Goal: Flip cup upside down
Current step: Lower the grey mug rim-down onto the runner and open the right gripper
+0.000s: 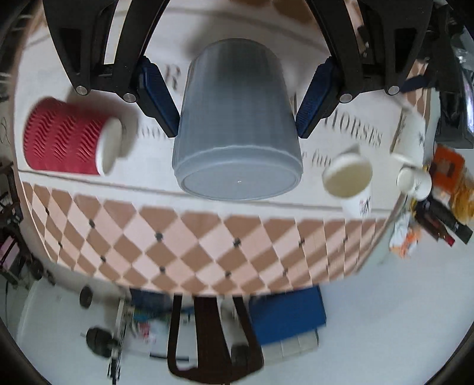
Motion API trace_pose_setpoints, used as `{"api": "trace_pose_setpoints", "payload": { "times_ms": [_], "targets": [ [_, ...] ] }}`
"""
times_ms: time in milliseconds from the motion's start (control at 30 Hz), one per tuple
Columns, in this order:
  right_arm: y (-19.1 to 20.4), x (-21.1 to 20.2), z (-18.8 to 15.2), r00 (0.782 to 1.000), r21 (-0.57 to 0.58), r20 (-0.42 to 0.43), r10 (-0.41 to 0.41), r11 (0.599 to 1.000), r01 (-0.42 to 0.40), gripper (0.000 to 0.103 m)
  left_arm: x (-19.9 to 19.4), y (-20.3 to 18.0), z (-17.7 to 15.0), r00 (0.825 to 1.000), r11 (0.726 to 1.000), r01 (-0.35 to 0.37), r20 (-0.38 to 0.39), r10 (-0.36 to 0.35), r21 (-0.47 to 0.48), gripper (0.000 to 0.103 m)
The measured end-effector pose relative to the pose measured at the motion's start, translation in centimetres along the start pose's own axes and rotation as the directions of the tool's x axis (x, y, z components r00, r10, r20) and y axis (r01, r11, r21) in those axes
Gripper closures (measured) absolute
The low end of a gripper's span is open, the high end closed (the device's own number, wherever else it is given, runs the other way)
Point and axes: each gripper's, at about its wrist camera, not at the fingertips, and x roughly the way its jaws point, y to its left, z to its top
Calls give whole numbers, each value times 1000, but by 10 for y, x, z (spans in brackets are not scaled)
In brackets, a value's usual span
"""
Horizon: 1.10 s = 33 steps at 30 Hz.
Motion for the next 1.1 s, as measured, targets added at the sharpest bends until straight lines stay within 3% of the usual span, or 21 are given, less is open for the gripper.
{"api": "trace_pose_setpoints", "payload": {
  "times_ms": [133,233,367,533,633,833,1100],
  "targets": [
    [21,-3,-19,994,-110,106,-26,993,37,21,4,0,5,1000,1000,-21,2,21,-6,0],
    [25,-4,-32,990,-154,140,-27,987,49,21,8,3,-12,1000,1000,-23,12,23,-2,0],
    [23,-10,-48,993,-135,114,-37,989,52,21,0,-7,-35,998,1000,-14,61,13,13,0],
    [16,-23,-64,993,-93,58,-104,990,109,20,-14,-7,-46,995,998,-18,102,12,54,0],
    [10,-39,-70,987,-39,67,-148,988,151,9,-28,-9,-50,990,996,-27,142,16,79,0],
    [1,-94,-82,965,37,75,-252,968,250,1,-70,-13,-54,977,994,-12,212,-11,109,0],
    [5,-196,-95,932,99,112,-344,937,334,1,-166,-24,-100,940,985,50,325,-101,164,0]
  ]
}}
